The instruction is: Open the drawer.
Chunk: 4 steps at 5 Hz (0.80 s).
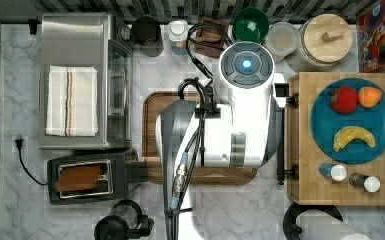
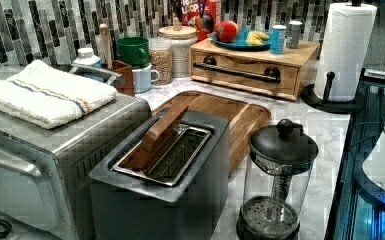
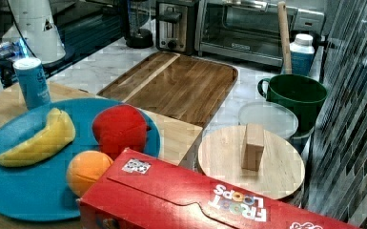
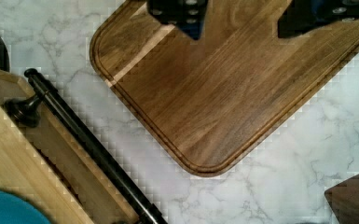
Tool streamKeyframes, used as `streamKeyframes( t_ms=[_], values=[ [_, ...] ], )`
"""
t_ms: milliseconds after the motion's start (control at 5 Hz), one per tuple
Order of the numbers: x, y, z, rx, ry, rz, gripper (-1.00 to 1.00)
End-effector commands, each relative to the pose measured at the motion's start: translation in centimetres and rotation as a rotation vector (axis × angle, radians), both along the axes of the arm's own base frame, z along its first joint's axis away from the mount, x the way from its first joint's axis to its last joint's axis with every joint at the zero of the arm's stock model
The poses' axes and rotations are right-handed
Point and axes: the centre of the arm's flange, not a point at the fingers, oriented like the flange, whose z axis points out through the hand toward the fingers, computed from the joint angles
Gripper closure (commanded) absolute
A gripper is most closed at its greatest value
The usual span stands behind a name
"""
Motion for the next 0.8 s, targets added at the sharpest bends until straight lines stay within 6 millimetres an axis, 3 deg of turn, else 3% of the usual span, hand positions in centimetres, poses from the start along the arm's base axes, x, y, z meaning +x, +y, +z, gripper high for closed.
streamKeyframes(
  t_ms=[200, 400, 600, 800],
  values=[
    [0.0, 0.0, 0.0, 0.000, 0.000, 0.003, -1.00],
    [-0.4, -1.1, -0.9, 0.011, 0.000, 0.041, -1.00],
    [-1.9, -3.0, -2.2, 0.031, -0.009, 0.152, -1.00],
    [-2.9, -5.7, -2.1, 0.045, -0.022, 0.265, -1.00]
  ],
)
